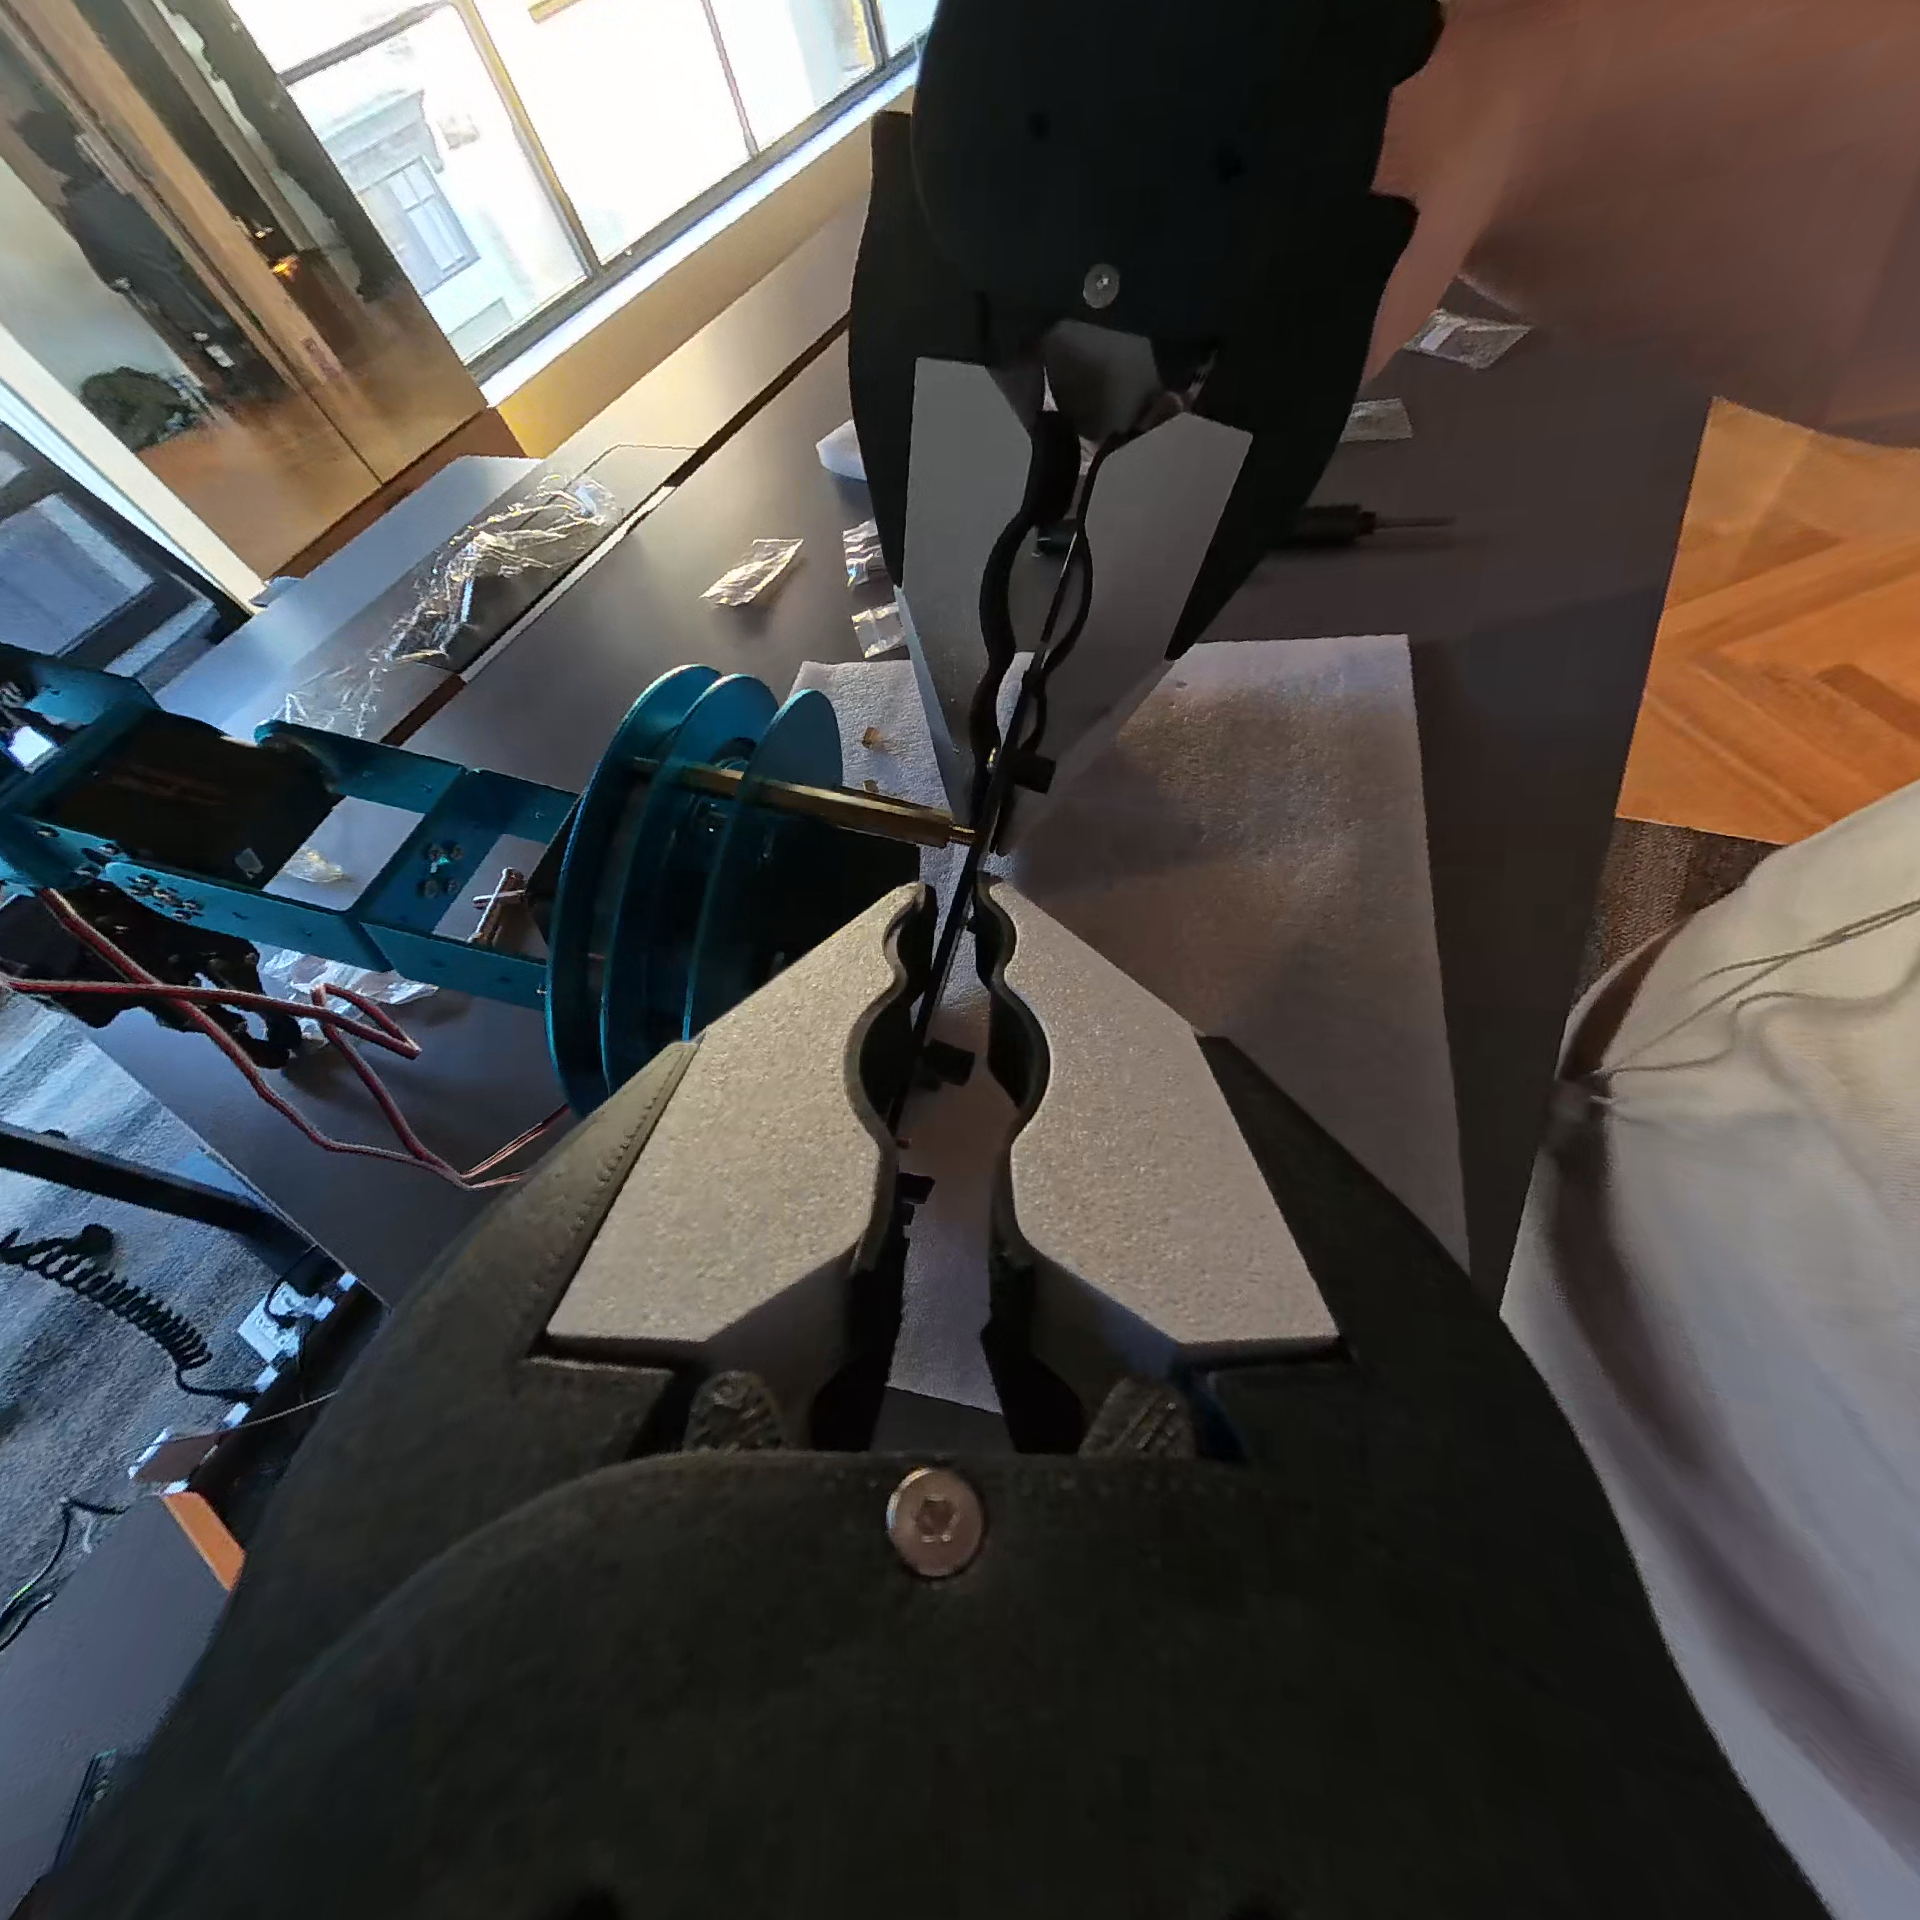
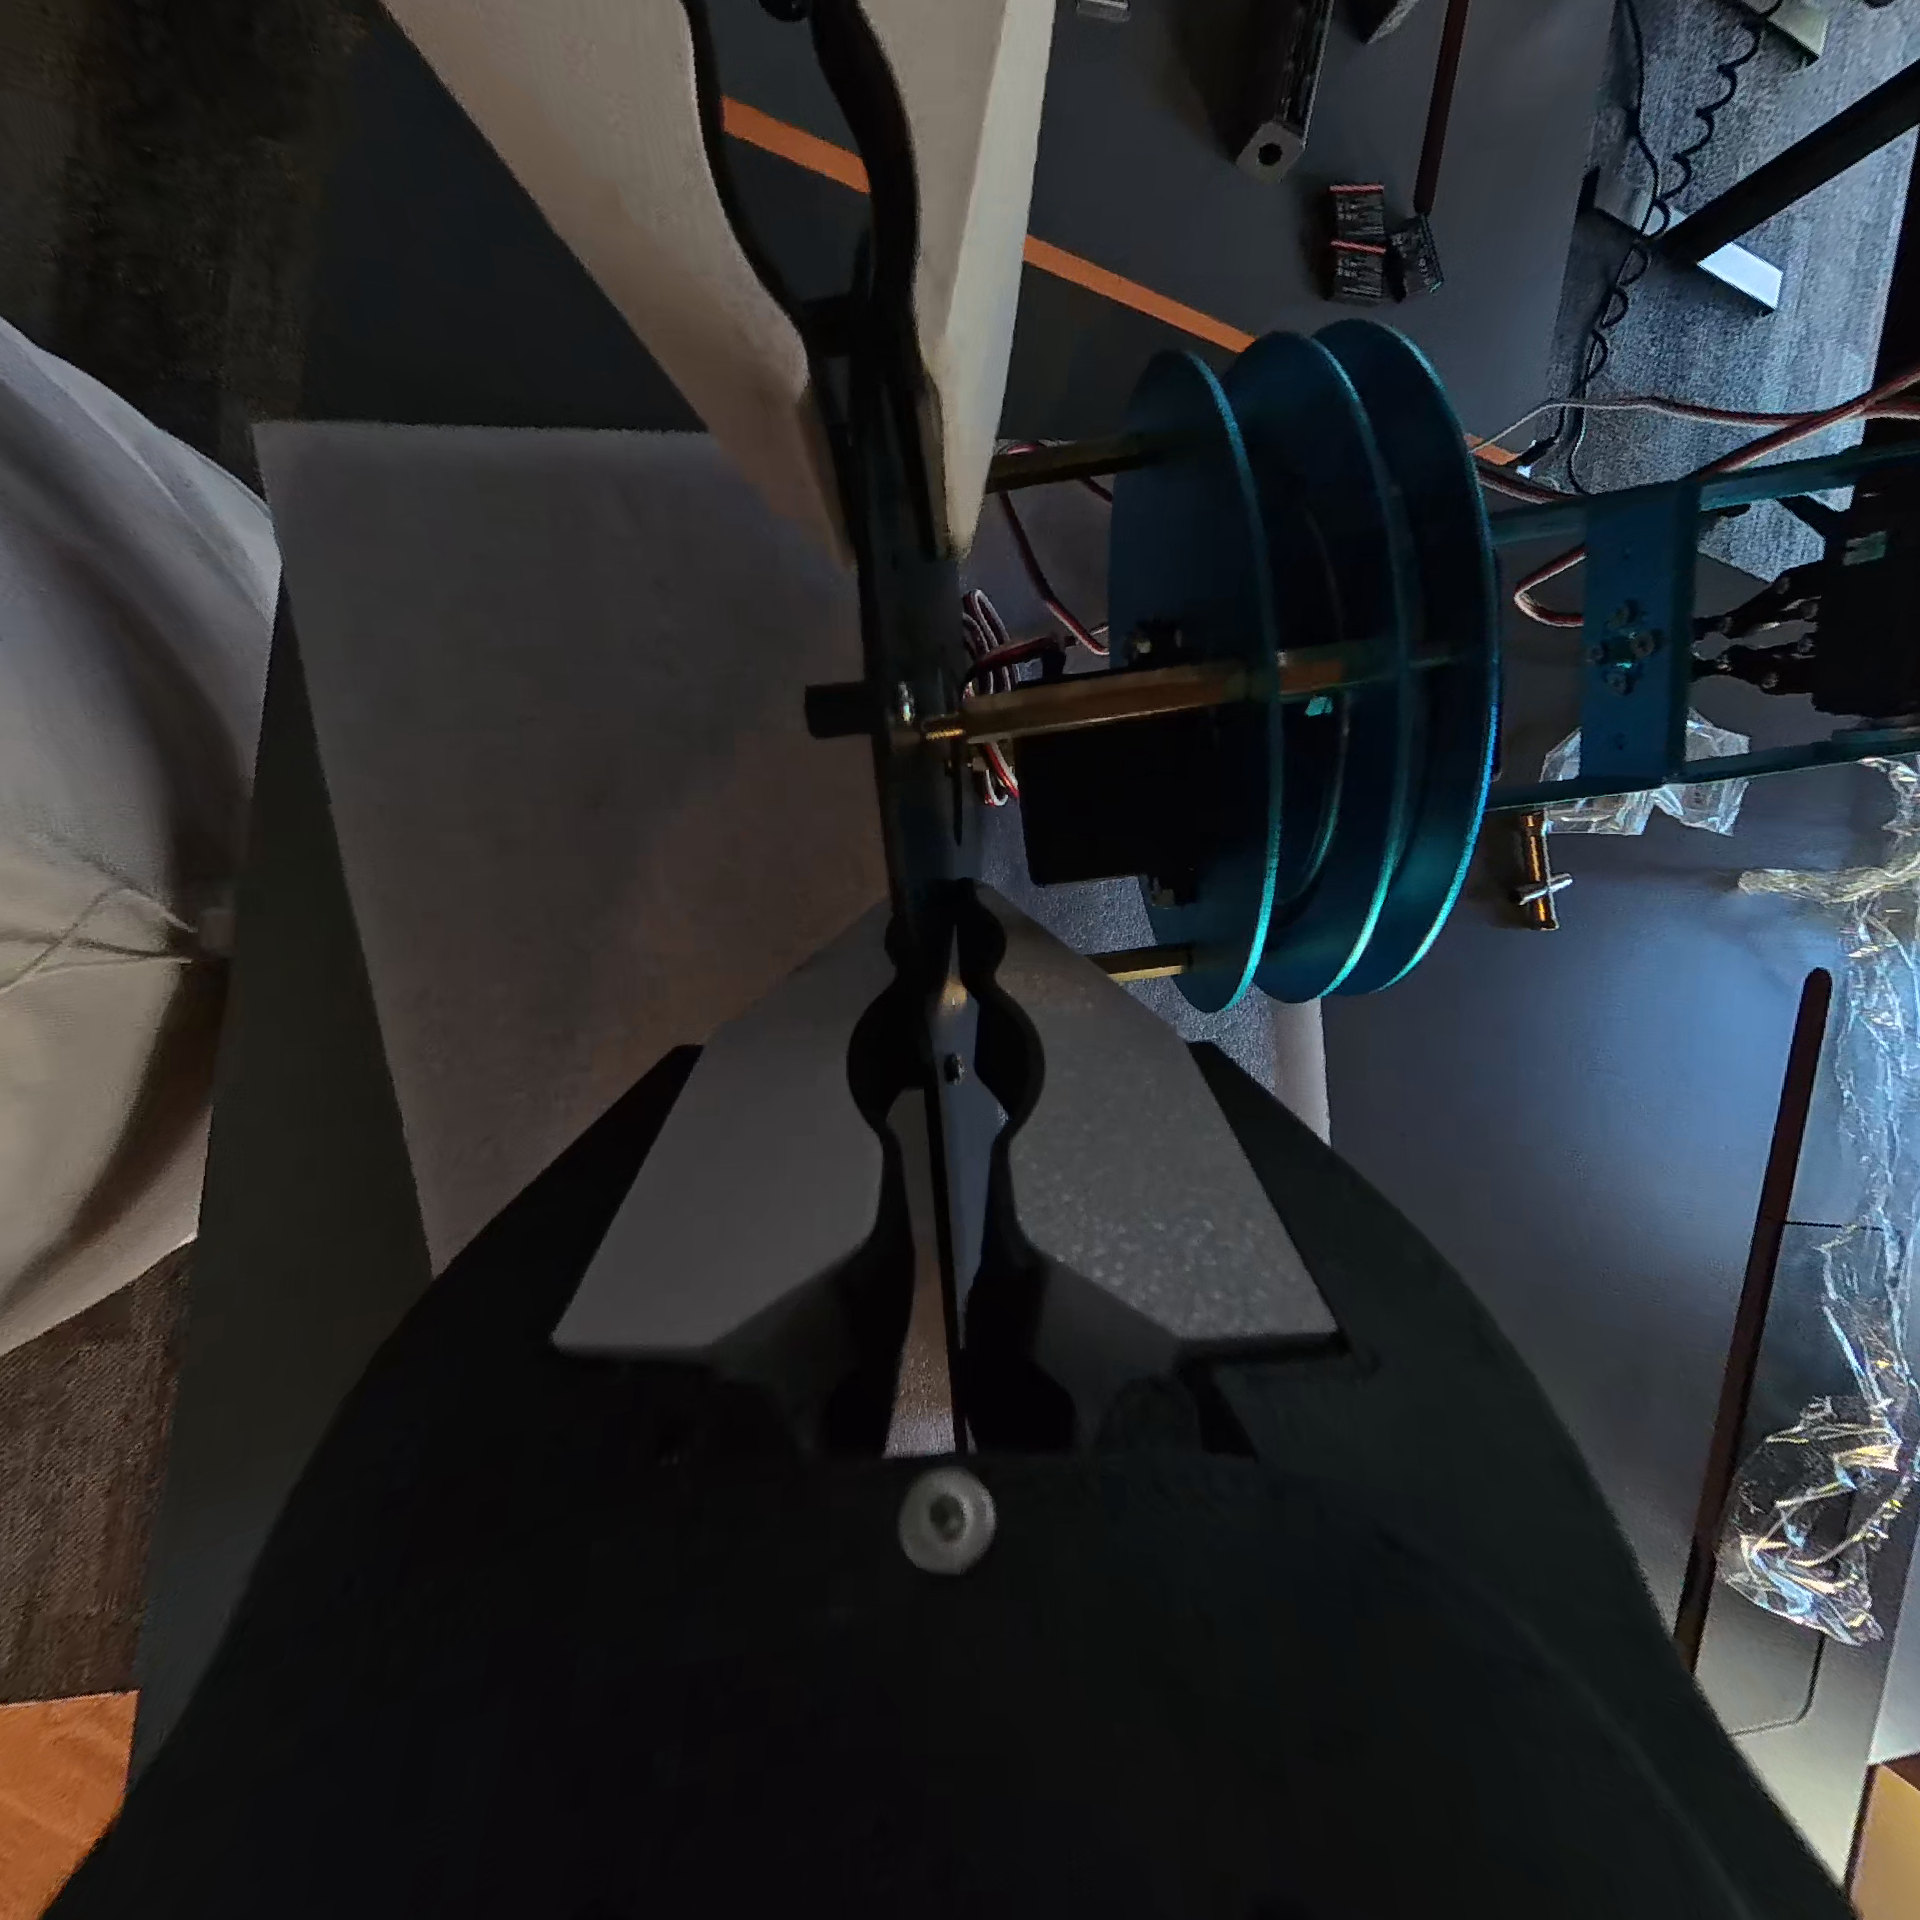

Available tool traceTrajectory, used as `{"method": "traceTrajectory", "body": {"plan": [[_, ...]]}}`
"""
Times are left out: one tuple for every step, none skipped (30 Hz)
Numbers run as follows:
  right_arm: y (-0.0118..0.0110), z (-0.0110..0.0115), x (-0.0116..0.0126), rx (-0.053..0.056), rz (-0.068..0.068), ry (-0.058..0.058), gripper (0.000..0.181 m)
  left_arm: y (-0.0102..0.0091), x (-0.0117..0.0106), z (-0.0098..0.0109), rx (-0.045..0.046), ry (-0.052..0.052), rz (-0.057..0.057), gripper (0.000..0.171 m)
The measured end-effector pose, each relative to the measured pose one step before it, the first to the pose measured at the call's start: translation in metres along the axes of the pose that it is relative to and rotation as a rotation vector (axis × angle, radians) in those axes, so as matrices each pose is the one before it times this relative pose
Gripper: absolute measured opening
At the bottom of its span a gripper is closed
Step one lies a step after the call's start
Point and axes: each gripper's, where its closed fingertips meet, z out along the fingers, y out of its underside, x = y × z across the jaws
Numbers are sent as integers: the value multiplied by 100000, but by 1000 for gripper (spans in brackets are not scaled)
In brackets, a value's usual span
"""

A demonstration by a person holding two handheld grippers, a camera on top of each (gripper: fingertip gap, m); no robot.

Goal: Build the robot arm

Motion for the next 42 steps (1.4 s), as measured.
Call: {"method": "traceTrajectory", "body": {"plan": [[-10,9,1,-143,-237,68,1,99,-16,76,-562,-389,-149,5],[-7,-3,5,3,-215,61,1,179,5,158,-1054,-470,-353,5],[-4,12,-4,98,76,-192,1,234,59,230,-1387,-389,-234,8],[6,11,-64,211,150,-454,1,211,-36,199,-1320,-1371,586,7],[-4,-4,-35,409,-253,-62,1,80,-50,64,-528,-1548,1757,5],[-8,14,1,601,-261,334,1,11,21,-5,-144,-691,834,5],[-19,13,-46,608,-103,-24,1,26,27,-8,-325,2,-917,5],[1,28,-73,655,-155,-90,1,34,85,-18,-383,409,-814,5],[-18,4,-47,794,-465,371,1,29,98,3,-244,13,72,5],[9,6,-54,540,-204,372,1,2,90,11,-76,-471,589,4],[16,0,-31,519,-35,402,2,3,90,12,-27,-592,508,4],[-15,-5,11,713,-253,721,3,-2,65,6,-22,-564,160,4],[-2,-1,20,732,-415,670,3,0,41,4,-39,-513,73,4],[-28,5,24,848,-349,633,4,1,29,0,-108,-324,-69,4],[-3,-8,115,605,-400,1237,7,6,45,-2,-148,-41,-261,4],[-3,-39,205,551,-286,1577,11,2,20,16,-155,-135,-243,4],[19,-34,114,362,-50,818,13,-9,-12,8,-105,-499,-95,4],[33,-25,54,123,-82,354,14,-17,-12,14,21,-734,119,4],[54,-64,7,-6,-497,244,14,-8,3,4,120,-751,219,4],[-3,-159,0,316,-779,388,15,16,49,-8,86,-445,54,4],[49,-232,71,254,-877,1023,16,8,61,1,5,-342,92,4],[110,-244,140,62,-564,1461,19,4,56,6,26,-452,355,4],[99,-242,77,469,-188,1112,21,9,47,7,53,-311,388,4],[-54,-263,25,1806,309,712,22,7,47,7,-31,18,28,4],[-77,-277,-11,2145,580,360,21,-1,9,6,-160,33,-397,4],[-111,-265,33,2362,1128,310,21,3,-10,8,-226,-136,-383,4],[-47,-216,-5,1720,1065,-211,21,4,3,10,-168,22,-99,4],[-54,-123,-1,1485,728,-352,21,14,-8,3,-42,139,-105,4],[0,-51,41,861,346,-149,21,3,-14,0,-21,67,-201,4],[-62,-30,33,965,199,-154,22,2,-16,8,-119,137,-208,4],[-85,-61,29,1184,123,-99,23,3,-23,6,-166,228,-275,4],[-108,-85,37,1485,304,-193,23,3,-16,3,-96,176,-219,4],[-150,-125,-30,2066,782,-729,23,0,-10,11,-41,149,-126,4],[-283,-197,-154,3090,1040,-1520,24,5,-21,1,-6,123,-174,4],[-346,-283,-139,3612,1048,-1430,25,-9,-23,9,22,3,-122,4],[-274,-394,48,3247,962,-440,25,-3,-12,7,14,-39,-16,4],[-242,-563,208,3090,1249,428,26,0,-22,1,-7,67,-87,4],[-313,-697,214,3471,1654,20,26,-3,-5,6,-20,118,-140,4],[-342,-786,217,3666,2126,-318,26,0,-18,11,-45,100,-109,4],[-320,-864,454,3706,2327,769,26,-4,-17,-3,-107,186,-213,4],[-306,-908,463,3770,2488,297,26,6,-9,13,-95,186,-182,4],[-271,-909,501,3596,3041,37,25,-9,-15,-2,37,1,-6,4]]}}
